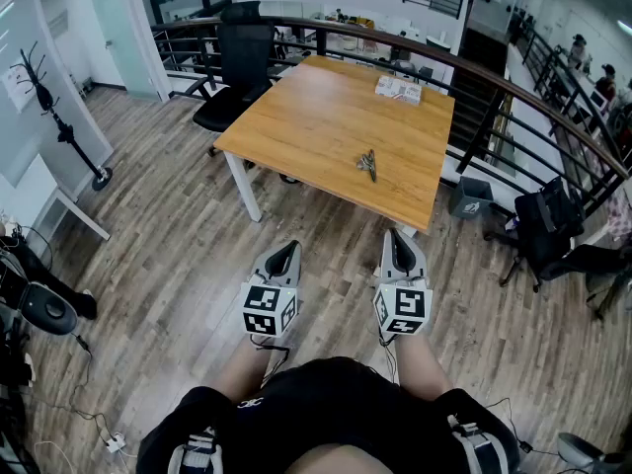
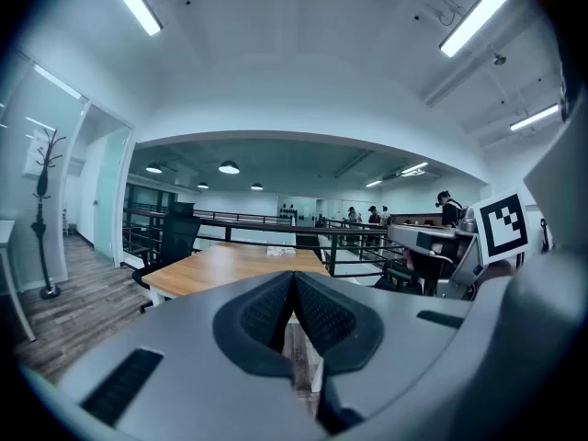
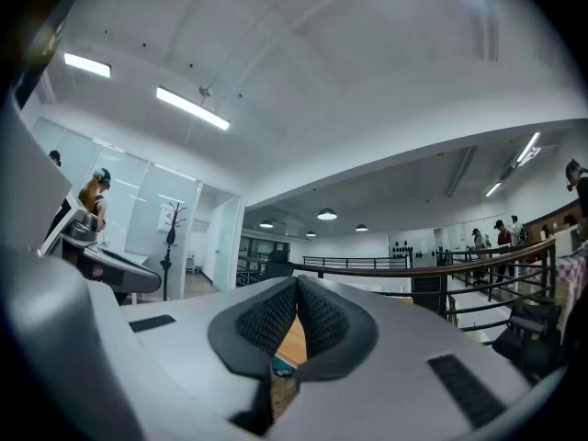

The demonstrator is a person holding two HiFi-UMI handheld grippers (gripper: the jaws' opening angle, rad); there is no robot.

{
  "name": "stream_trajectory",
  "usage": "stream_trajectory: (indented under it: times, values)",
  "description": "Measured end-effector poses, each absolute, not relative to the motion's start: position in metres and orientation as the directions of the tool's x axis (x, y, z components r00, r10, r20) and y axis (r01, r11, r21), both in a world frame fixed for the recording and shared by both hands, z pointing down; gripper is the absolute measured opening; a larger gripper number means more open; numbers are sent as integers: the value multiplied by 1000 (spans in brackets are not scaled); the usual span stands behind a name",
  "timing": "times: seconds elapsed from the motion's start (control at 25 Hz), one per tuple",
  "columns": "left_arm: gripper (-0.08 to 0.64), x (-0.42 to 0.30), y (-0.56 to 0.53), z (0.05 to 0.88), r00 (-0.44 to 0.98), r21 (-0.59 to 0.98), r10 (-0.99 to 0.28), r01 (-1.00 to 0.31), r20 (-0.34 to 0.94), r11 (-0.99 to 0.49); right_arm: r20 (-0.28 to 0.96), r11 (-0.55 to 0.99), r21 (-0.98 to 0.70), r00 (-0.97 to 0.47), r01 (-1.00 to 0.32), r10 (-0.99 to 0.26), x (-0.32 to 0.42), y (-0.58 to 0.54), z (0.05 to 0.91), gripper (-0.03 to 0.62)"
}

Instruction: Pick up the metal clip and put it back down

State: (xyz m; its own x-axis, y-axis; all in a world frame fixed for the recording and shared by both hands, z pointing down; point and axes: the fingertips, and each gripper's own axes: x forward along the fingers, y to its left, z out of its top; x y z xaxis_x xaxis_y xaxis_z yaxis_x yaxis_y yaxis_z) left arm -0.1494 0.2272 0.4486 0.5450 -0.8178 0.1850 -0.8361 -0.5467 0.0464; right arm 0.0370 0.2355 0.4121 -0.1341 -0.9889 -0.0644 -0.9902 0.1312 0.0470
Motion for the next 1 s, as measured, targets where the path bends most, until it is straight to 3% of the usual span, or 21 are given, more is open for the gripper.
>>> stream_trajectory:
  times: [0.36, 1.0]
  values:
    - [11, -154, 240, 448, 559, 46, -810, -827, 176, -561, -102, 106, 24, -108, -994, -989, 34, 248, 408, 17]
    - [11, -209, 256, 468, 574, 83, -801, -818, 171, -569, -41, 88, 56, -91, -995, -995, -14, 274, 437, 17]
